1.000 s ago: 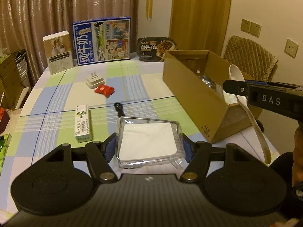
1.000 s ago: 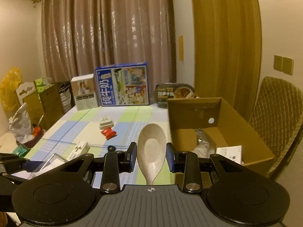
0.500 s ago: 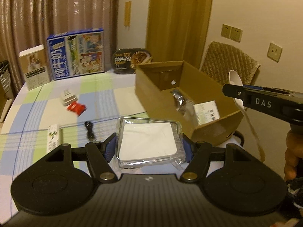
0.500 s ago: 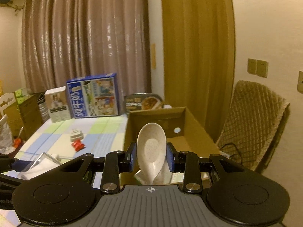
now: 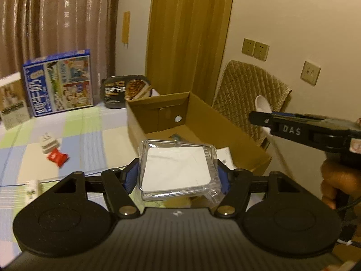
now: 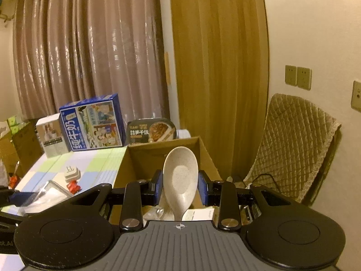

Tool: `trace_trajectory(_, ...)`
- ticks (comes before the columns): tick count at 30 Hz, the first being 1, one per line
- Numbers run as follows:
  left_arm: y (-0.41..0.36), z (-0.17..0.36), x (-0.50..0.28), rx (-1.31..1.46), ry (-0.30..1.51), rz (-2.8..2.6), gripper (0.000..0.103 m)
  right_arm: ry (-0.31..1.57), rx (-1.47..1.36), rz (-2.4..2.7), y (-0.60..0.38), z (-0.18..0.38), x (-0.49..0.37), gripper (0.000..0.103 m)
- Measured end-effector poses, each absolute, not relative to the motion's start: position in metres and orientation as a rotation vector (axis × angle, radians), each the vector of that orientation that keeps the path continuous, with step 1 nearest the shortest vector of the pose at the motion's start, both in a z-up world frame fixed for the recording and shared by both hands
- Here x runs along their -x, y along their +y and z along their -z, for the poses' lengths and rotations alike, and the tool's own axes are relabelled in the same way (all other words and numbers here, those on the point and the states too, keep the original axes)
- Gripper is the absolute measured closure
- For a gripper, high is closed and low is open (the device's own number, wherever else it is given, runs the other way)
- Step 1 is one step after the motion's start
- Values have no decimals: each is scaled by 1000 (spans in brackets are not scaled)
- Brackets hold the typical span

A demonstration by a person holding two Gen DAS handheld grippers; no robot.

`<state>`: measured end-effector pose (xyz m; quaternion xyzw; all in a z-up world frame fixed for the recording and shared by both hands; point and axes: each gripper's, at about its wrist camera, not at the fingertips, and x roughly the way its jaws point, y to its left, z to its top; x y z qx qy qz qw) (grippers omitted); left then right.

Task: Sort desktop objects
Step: 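Lower tray into cardboard box with left tool while right tool lowers spoon in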

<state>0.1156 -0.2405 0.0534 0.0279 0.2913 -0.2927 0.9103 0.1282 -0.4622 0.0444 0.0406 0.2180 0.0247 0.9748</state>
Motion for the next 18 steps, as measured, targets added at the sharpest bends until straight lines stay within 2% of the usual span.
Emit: trace_trajectory(18,-293,-35,-179,7,657,647,39,495,-109,-86,-486,-30,-197,73)
